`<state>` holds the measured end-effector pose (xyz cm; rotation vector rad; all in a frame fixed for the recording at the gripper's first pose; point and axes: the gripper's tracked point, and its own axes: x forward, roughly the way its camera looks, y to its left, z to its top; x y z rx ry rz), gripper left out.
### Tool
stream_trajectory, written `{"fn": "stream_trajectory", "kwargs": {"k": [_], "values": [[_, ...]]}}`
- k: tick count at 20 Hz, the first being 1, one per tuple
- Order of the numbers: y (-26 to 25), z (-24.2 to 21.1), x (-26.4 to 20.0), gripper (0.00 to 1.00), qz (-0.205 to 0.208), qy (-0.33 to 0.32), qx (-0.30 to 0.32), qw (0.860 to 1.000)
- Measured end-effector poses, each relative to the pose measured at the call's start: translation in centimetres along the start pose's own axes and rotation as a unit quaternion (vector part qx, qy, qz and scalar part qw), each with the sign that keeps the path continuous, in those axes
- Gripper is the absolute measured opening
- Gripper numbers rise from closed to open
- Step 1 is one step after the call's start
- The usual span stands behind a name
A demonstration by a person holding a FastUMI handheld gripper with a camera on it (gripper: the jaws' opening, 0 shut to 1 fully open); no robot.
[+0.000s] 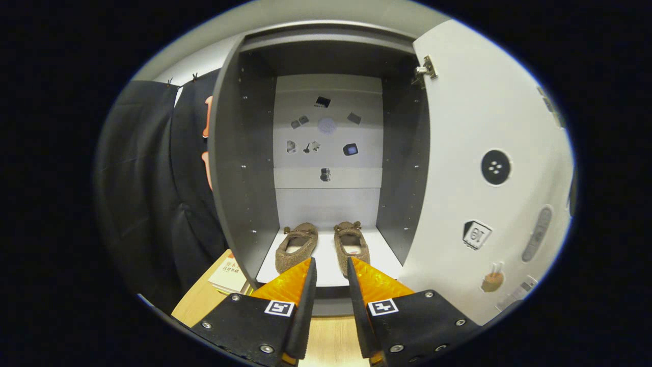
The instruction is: Open the shoe cabinet door, grab the shoes and put them into the shoe cabinet, then close the shoe cabinet door.
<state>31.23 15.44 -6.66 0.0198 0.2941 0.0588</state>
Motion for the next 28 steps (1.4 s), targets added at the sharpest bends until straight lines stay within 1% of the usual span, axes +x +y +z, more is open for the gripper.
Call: {"fn": "stream_trajectory", "kwargs": {"k": [5,9,12,17,19,21,24,28], "values": [[-0.4,0.5,-7.1,0.40,-0.009,-0.030,0.015,0.999],[-1.7,-0.1,-12.2,0.47,-0.022,-0.040,0.021,0.999],[-2.2,-0.5,-14.8,0.54,-0.023,-0.045,0.035,0.998],[-4.3,-1.7,-18.2,0.60,-0.038,-0.048,0.048,0.997],[-5.9,-2.0,-19.7,0.61,-0.055,-0.052,0.045,0.996],[-8.0,-2.6,-21.1,0.64,-0.082,-0.052,0.044,0.994],[-10.8,-3.3,-23.5,0.67,-0.107,-0.055,0.060,0.991],[-16.0,-5.0,-25.3,0.69,-0.153,-0.045,0.070,0.985]]}}
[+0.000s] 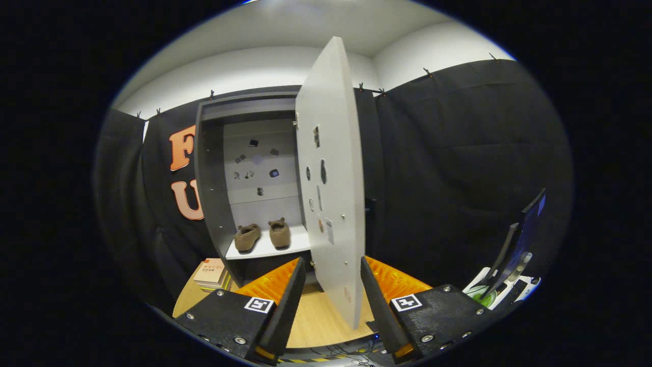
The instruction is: Open the shoe cabinet door, grab the shoes and put them into the shoe cabinet, then close the shoe cabinet door.
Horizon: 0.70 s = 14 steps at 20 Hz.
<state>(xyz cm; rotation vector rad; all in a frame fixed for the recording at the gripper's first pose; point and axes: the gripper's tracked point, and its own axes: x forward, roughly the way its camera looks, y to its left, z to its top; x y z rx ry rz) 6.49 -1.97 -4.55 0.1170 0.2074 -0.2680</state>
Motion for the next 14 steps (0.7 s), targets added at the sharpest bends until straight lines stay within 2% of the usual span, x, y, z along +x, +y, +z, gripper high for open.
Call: {"fn": "stream_trajectory", "kwargs": {"k": [6,10,14], "values": [[-5.9,-0.7,2.6,0.73,-0.050,-0.002,-0.026,0.998],[-5.4,-1.2,5.4,0.76,-0.028,0.003,-0.017,0.999],[-6.8,-1.2,8.0,0.79,-0.042,0.003,-0.026,0.999]]}}
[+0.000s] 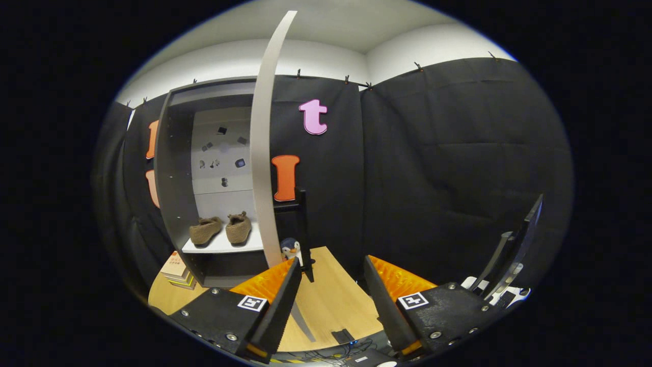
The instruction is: Open the shoe cabinet door, grab the shoes and put them into the shoe cabinet, then close the shoe cabinet door.
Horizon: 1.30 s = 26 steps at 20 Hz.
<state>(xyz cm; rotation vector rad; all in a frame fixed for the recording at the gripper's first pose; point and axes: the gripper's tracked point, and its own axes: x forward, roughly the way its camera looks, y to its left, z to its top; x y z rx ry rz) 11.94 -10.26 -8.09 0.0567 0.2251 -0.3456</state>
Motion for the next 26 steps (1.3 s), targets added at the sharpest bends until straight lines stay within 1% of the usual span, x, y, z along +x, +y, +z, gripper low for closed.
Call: {"fn": "stream_trajectory", "kwargs": {"k": [3,4,8,10,12,16,22,26], "values": [[0.7,0.3,0.8,0.79,0.015,-0.001,0.022,1.000],[0.8,0.2,1.0,0.80,0.014,0.000,0.025,1.000],[1.3,0.1,1.2,0.79,0.018,0.001,0.024,1.000],[1.8,0.2,0.9,0.77,0.021,-0.006,0.014,1.000],[2.8,0.2,0.4,0.76,0.033,-0.008,0.017,0.999],[6.8,-0.2,-1.0,0.76,0.090,-0.008,0.035,0.995],[12.9,-0.1,-2.0,0.76,0.158,-0.017,-0.006,0.987],[16.5,0.2,-2.0,0.77,0.199,-0.023,-0.011,0.980]]}}
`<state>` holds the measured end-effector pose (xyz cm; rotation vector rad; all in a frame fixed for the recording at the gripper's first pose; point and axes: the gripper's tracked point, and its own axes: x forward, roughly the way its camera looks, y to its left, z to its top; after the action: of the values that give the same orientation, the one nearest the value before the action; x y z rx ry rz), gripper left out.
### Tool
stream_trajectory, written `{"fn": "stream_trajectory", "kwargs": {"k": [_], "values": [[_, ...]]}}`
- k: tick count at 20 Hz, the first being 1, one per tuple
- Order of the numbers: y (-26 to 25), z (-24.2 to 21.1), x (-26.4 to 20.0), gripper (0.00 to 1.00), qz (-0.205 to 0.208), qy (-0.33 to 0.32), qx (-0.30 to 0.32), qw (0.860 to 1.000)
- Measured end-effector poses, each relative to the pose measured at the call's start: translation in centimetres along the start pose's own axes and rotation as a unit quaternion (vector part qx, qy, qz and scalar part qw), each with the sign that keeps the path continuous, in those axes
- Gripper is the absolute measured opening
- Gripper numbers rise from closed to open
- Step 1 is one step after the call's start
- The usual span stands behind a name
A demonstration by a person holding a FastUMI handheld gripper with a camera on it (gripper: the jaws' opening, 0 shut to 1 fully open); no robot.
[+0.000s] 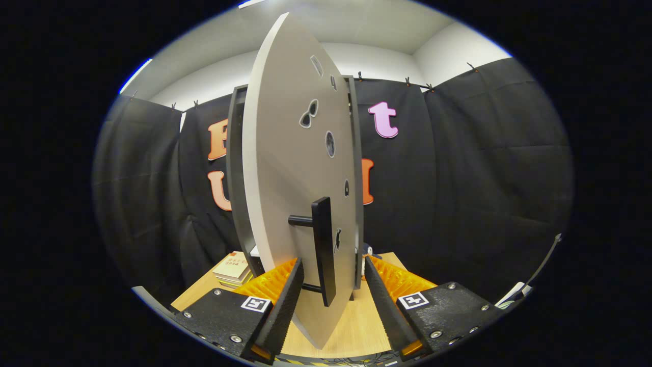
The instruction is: Open the shoe cabinet door, grab the shoes and put them into the shoe cabinet, then close the shoe cabinet door.
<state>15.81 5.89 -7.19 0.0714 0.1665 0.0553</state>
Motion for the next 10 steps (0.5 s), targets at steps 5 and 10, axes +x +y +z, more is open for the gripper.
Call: {"fn": "stream_trajectory", "kwargs": {"k": [5,10], "values": [[2.6,0.8,1.4,0.77,0.032,-0.014,0.013,0.999],[4.6,0.6,2.6,0.77,0.068,-0.014,0.021,0.997]]}}
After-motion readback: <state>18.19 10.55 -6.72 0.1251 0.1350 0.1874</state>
